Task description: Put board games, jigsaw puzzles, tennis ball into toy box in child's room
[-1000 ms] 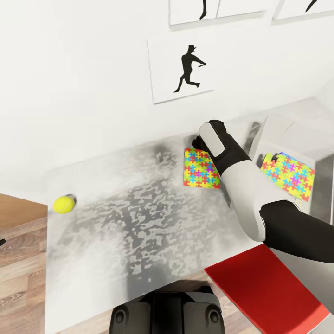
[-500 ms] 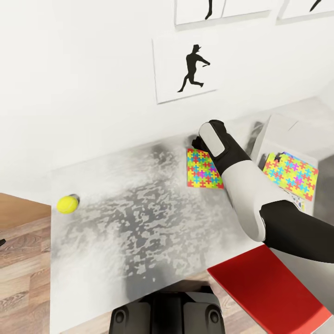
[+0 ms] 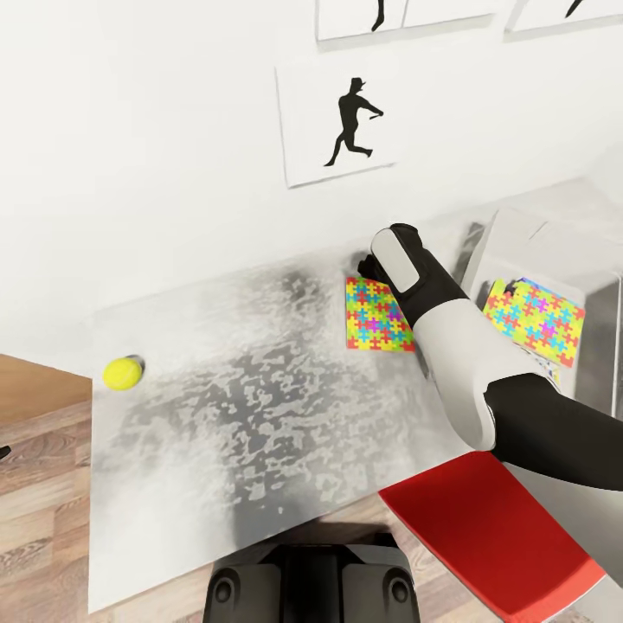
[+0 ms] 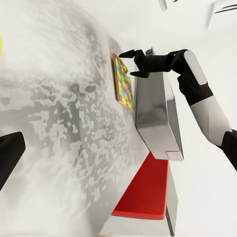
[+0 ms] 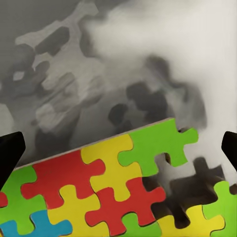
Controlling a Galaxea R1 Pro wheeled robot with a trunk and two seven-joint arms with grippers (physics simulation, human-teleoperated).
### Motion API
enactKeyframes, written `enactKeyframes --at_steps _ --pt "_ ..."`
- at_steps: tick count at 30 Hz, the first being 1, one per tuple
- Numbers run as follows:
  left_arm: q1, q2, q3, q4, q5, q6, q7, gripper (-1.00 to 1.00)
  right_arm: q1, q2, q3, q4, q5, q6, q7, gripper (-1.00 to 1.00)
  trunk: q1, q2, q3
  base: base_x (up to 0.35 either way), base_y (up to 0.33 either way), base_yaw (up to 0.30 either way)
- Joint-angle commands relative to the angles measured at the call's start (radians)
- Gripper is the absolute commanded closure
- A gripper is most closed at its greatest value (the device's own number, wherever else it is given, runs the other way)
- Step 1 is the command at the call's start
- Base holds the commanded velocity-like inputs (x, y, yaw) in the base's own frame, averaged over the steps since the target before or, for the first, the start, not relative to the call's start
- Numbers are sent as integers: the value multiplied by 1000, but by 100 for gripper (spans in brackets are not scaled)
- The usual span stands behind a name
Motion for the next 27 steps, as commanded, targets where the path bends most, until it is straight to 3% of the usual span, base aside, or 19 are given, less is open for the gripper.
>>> enactKeyframes --at_steps 1,13,27 --pt "0 0 0 0 -1 11 -4 -100 -1 0 2 -1 -6 3 -8 -100 1 -2 -1 -10 -4 0" --pt "0 0 0 0 -1 11 -4 -100 -1 0 3 0 -7 5 -7 -100 1 -2 -1 -48 3 0" --pt "0 0 0 0 -1 11 -4 -100 -1 0 3 0 -8 5 -7 -100 1 -2 -1 -2 128 0"
